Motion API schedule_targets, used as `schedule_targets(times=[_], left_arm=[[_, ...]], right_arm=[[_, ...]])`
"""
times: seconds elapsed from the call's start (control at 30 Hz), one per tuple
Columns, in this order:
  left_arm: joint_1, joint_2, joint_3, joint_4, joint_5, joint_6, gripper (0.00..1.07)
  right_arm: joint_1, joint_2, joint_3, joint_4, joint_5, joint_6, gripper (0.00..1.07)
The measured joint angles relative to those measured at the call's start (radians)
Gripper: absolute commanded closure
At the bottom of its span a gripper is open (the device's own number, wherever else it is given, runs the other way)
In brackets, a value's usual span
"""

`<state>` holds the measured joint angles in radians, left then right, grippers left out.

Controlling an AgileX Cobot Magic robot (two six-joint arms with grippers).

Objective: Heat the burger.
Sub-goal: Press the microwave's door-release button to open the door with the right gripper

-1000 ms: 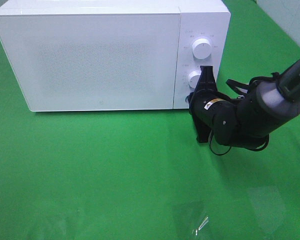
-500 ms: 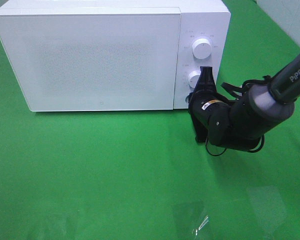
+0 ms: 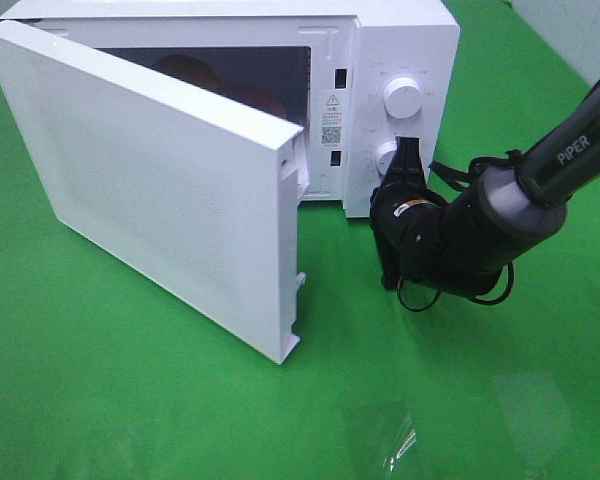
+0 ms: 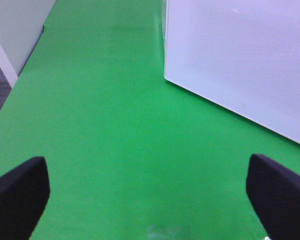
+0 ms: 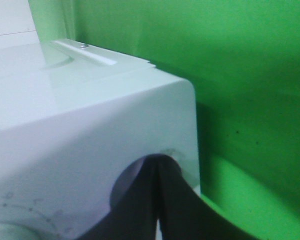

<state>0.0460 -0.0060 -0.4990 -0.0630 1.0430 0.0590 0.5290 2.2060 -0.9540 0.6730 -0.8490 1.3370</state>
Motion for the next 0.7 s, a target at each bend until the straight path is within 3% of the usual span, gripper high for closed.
schedule_targets(times=[0.7], left_arm=[[0.0, 0.0, 0.0, 0.0, 0.0, 0.0, 0.07]], right_arm=[[0.017, -0.04, 0.054, -0.02, -0.047, 0.003, 1.07]])
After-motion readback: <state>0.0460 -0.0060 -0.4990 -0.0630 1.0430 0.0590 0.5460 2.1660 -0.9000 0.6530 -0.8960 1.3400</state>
